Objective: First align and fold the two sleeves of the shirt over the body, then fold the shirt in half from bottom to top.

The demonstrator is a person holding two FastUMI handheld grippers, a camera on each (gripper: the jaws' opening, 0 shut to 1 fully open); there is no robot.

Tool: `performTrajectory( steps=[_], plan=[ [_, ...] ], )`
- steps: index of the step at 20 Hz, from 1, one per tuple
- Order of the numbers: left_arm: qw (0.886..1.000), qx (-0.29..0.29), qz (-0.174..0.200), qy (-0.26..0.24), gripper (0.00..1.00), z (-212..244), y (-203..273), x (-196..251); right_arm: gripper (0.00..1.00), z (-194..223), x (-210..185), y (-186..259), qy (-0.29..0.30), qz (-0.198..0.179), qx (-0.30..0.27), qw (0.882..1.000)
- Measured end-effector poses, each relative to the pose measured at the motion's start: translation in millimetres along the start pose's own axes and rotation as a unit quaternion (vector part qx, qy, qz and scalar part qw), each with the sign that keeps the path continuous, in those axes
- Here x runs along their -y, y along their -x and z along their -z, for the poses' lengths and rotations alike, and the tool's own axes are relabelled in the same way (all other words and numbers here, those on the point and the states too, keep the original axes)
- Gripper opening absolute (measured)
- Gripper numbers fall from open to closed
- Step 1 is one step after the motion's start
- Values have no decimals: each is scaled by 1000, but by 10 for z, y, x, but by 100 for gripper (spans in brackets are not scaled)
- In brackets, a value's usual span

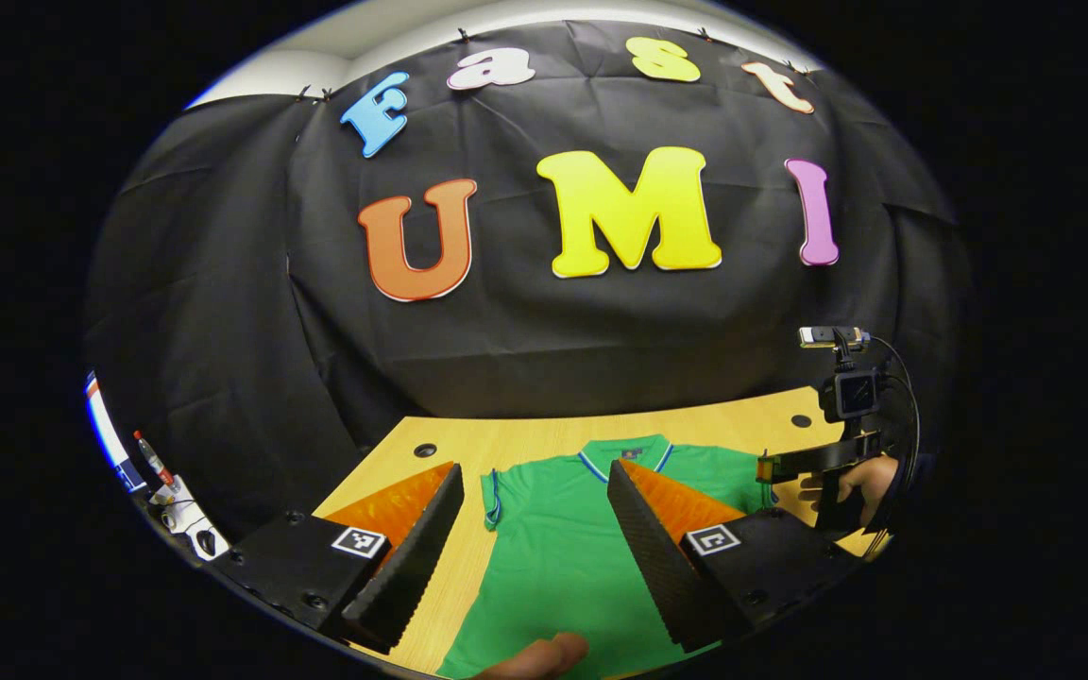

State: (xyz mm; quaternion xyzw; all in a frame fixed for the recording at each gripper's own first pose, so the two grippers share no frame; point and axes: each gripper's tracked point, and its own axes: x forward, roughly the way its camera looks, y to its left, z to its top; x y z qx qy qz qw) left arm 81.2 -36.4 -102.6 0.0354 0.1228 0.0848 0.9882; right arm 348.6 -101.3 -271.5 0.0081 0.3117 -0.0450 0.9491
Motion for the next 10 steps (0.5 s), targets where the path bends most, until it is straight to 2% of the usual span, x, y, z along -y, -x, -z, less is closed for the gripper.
performTrajectory(
  steps=[5, 7, 9, 10],
  plan=[
    [1000, -14, -8, 1, 99, 139, -32, -8, 96, 86, 35, -374, -26, -6, -48, 999],
    [1000, -25, -7, 10, 99, 257, -54, 14, 86, 78, 33, -452, -27, -4, -55, 998],
    [999, -38, -9, 17, 99, 365, -65, 8, 79, 29, 25, -441, -21, -2, -59, 998],
    [999, -42, -12, 20, 99, 397, -69, -8, 70, 77, 31, -502, -20, 2, -59, 998]
  ],
)
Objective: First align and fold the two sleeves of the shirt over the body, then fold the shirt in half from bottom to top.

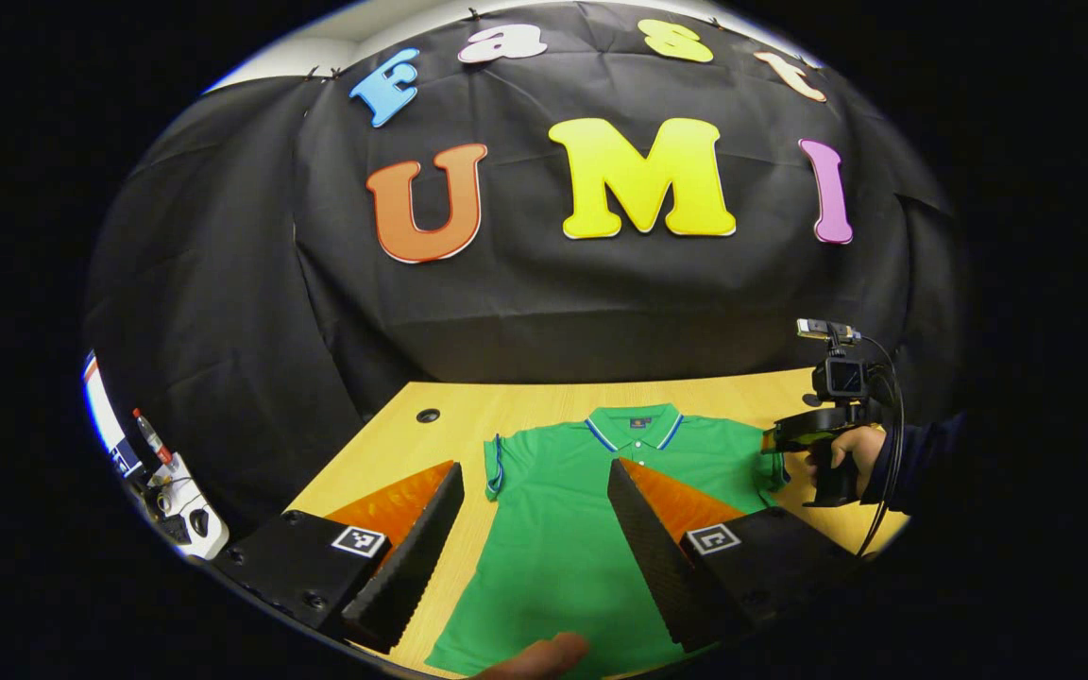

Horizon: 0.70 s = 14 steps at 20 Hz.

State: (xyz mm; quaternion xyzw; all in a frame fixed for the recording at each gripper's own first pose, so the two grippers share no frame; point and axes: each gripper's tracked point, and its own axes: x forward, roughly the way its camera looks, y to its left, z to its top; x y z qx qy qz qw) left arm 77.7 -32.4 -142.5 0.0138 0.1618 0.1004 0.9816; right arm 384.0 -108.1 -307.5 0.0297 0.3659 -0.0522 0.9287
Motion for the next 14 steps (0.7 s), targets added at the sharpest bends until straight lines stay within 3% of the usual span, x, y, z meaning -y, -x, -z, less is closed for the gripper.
performTrajectory(
  steps=[2, 4, 6, 11, 13, 14],
  plan=[
    [1000, 2, -5, -4, 100, -10, -8, -55, 58, 26, -37, -6, -3, -2, -9, 1000],
    [1000, 8, -10, -8, 99, -27, 12, -115, 58, 62, -25, -41, 1, 4, -16, 1000],
    [1000, 8, -12, -9, 99, -8, 9, -141, 24, 85, -44, -44, -7, 3, -22, 1000],
    [1000, 5, -18, -11, 99, 25, 41, -223, 26, 120, 7, -113, -18, 14, -28, 999],
    [1000, 7, -23, -12, 99, 7, 68, -258, 21, 94, 47, -42, -20, 17, -30, 999],
    [1000, 8, -23, -13, 99, -13, 81, -268, 10, 124, 9, -66, -26, 8, -33, 999]
  ],
)
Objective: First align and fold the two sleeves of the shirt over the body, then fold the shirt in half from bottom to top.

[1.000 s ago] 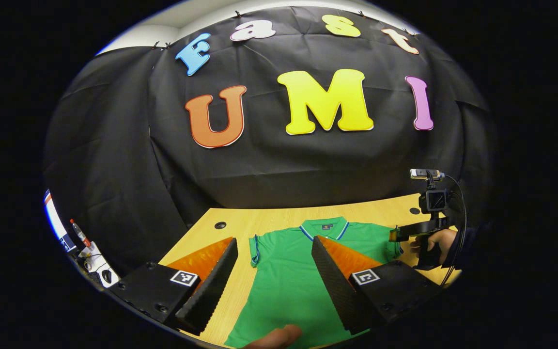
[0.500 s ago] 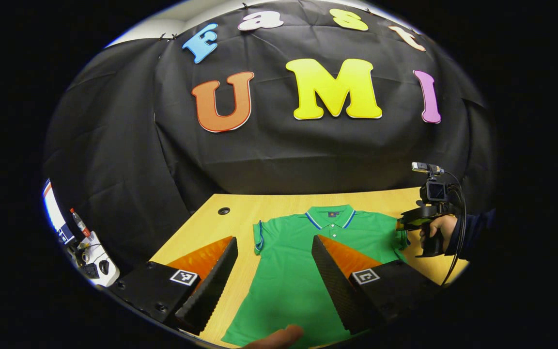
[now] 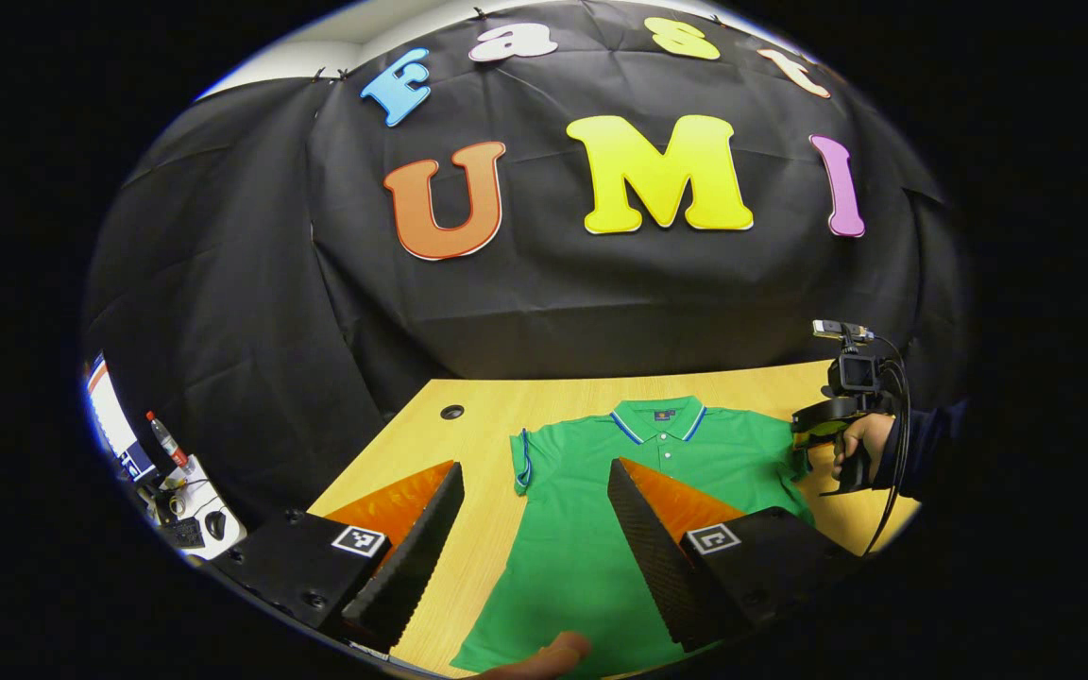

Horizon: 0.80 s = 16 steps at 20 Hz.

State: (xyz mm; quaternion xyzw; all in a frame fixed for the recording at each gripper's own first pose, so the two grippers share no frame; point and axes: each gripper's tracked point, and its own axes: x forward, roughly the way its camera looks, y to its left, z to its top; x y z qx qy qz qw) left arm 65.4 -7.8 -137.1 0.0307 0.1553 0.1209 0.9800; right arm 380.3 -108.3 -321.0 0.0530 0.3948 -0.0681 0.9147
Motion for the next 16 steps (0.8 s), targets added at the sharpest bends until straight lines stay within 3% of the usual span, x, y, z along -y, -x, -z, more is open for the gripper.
performTrajectory(
  steps=[2, 3, 8, 11, 16],
  plan=[
    [1000, 4, -4, -4, 99, -15, 39, -33, 12, -18, 67, -19, -4, 7, 3, 1000],
    [1000, 6, -5, -6, 99, -25, 59, -56, 4, -40, 81, -6, -11, 6, 4, 1000],
    [1000, 20, -7, -4, 99, -103, 174, -148, 4, -257, 109, 172, -10, 8, 37, 999],
    [1000, 24, -6, 5, 99, -115, 233, -184, 7, -375, 30, 340, -9, -8, 49, 999],
    [1000, 24, -13, 10, 99, -86, 324, -296, 4, -459, -230, 504, 24, -39, 70, 997]
  ],
)
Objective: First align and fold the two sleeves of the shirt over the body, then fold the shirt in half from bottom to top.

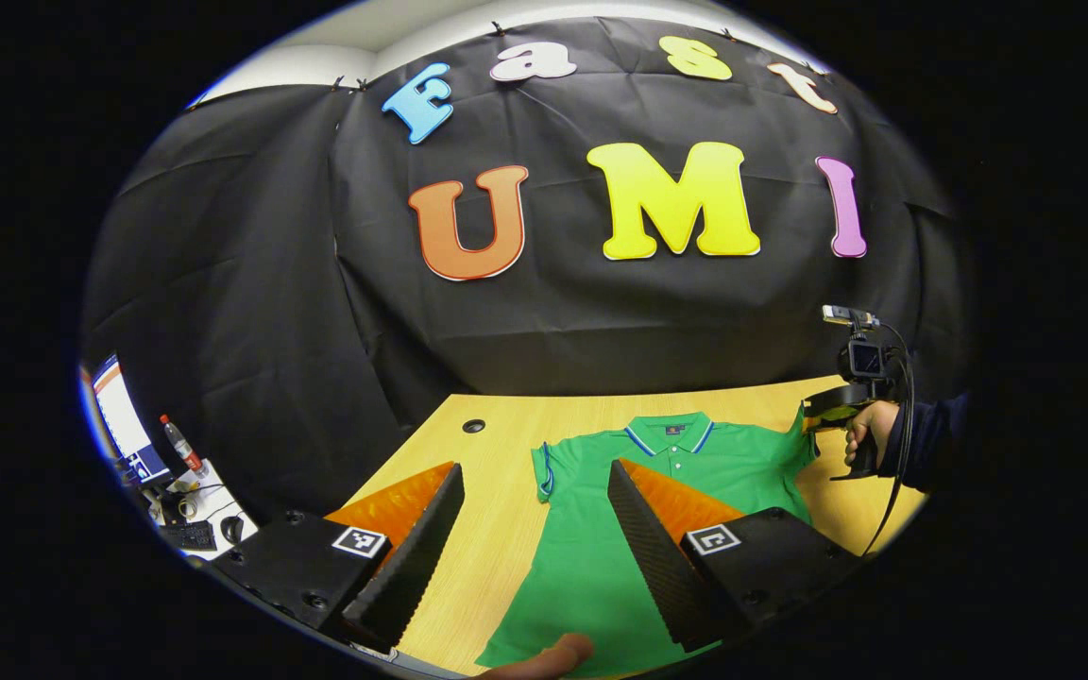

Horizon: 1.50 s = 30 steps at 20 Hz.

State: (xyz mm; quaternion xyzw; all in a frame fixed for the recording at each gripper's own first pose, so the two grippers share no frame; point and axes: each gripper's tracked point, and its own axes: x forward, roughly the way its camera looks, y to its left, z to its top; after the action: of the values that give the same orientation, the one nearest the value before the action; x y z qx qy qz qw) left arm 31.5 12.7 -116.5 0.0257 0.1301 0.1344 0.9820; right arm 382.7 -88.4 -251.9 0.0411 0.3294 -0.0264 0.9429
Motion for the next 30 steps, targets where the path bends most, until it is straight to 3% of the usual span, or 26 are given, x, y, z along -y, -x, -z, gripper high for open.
performTrajectory(
  steps=[10, 19, 30],
  plan=[
    [1000, -16, -14, 14, 99, 133, 124, -172, 4, 132, -753, 57, 90, -81, 6, 993],
    [999, -25, -35, 24, 99, 236, 188, -317, 4, 542, -1340, 110, 152, -132, -6, 980],
    [998, -32, -58, 18, 99, 305, 198, -527, 6, 1140, -1474, 11, 176, -141, -39, 973]
  ],
)
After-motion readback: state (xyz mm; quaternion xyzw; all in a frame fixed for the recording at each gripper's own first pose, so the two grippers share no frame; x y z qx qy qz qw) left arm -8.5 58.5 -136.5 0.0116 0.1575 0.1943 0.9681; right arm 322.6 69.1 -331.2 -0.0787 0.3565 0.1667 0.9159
